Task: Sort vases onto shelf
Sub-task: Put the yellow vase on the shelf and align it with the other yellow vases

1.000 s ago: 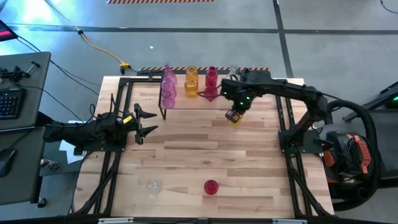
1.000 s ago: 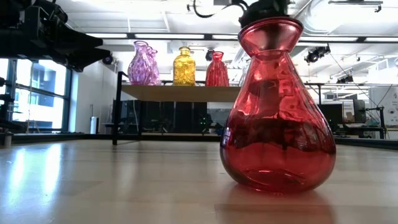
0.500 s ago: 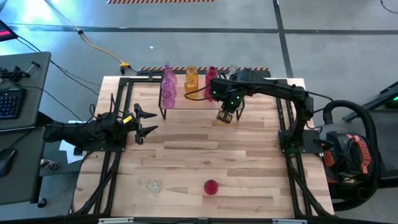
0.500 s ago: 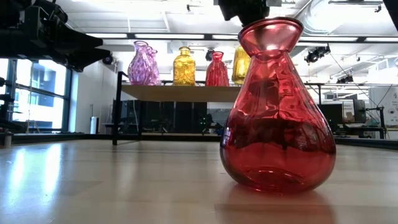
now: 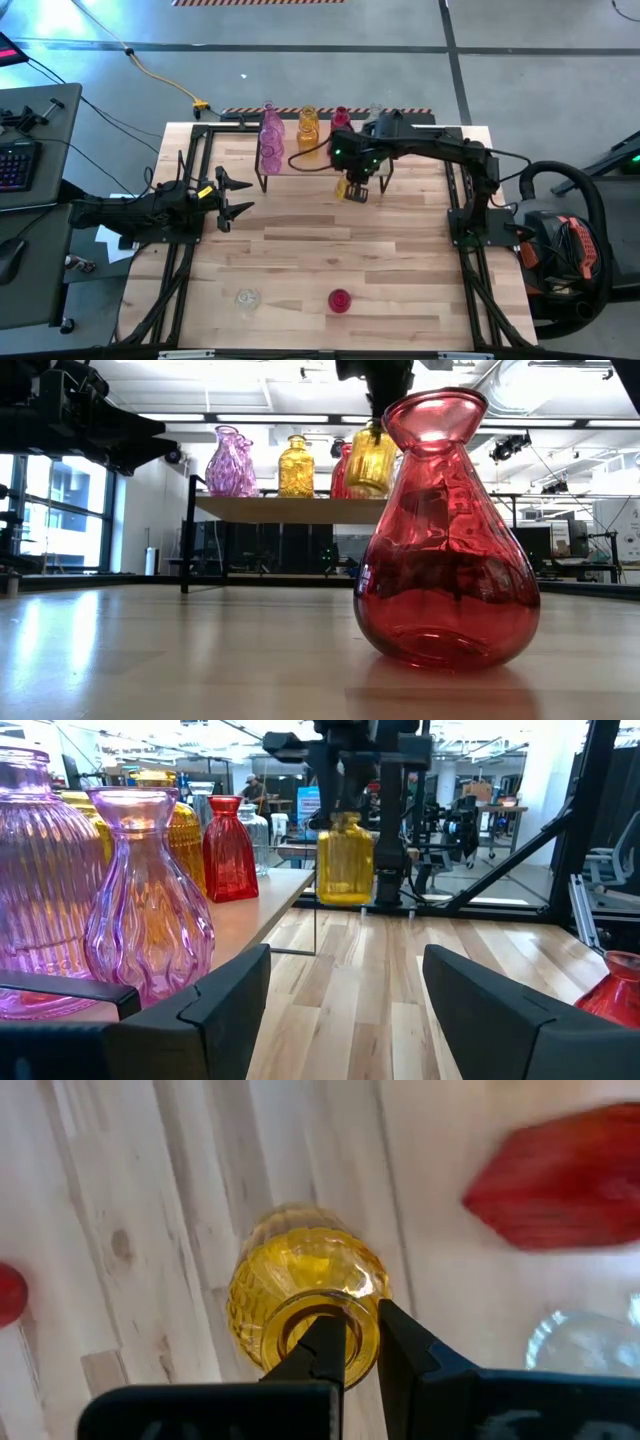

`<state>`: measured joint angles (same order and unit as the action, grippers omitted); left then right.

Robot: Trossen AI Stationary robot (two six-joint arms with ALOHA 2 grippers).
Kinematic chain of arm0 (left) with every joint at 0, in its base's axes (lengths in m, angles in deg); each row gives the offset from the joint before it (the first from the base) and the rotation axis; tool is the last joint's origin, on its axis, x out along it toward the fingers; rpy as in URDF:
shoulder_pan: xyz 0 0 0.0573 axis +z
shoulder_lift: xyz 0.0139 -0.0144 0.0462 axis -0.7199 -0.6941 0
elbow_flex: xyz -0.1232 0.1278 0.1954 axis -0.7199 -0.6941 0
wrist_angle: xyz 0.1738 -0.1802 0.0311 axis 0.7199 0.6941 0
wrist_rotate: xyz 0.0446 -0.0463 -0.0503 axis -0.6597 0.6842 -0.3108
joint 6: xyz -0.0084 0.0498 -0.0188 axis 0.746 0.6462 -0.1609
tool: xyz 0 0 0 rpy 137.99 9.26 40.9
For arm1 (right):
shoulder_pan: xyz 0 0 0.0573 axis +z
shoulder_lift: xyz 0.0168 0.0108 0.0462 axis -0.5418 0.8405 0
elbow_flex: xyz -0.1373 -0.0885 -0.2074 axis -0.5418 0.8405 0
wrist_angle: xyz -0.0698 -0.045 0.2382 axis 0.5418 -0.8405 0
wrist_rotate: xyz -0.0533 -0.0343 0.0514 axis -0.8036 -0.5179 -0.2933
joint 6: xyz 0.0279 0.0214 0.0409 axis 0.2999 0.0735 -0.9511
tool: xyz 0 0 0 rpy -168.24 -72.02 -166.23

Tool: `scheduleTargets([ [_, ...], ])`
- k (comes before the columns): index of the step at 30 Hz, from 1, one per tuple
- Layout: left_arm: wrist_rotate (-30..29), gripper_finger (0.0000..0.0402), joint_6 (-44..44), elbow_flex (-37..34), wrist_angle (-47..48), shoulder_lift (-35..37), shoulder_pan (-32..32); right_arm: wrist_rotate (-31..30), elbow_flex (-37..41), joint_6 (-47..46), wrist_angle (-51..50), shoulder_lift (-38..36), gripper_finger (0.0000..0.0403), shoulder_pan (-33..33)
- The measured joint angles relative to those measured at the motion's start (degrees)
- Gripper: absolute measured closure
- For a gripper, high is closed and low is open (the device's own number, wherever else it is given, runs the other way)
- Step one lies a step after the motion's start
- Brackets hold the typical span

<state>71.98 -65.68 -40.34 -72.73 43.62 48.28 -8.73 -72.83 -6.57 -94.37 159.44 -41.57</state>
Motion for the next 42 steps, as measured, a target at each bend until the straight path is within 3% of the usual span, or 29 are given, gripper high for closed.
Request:
scheduleTargets([
  [10,-0.01,0.0147,0.0,0.0,0.01,0.0,0.0,-1.83,0.04,-8.41,3.96,6.76,0.0395,5.44],
  [15,0.0,0.0147,0.0,0.0,0.01,0.01,-0.01,-5.87,0.07,-12.86,7.56,9.75,0.0395,7.17],
  [26,0.0,0.0147,0.0,0.0,0.02,0.01,-0.01,-6.03,0.13,-20.31,6.53,15.88,0.0395,7.33],
  [42,0.0,0.0147,0.0,0.0,0.02,0.02,-0.02,-4.74,0.13,-24.03,9.39,18.6,0.0374,8.56],
])
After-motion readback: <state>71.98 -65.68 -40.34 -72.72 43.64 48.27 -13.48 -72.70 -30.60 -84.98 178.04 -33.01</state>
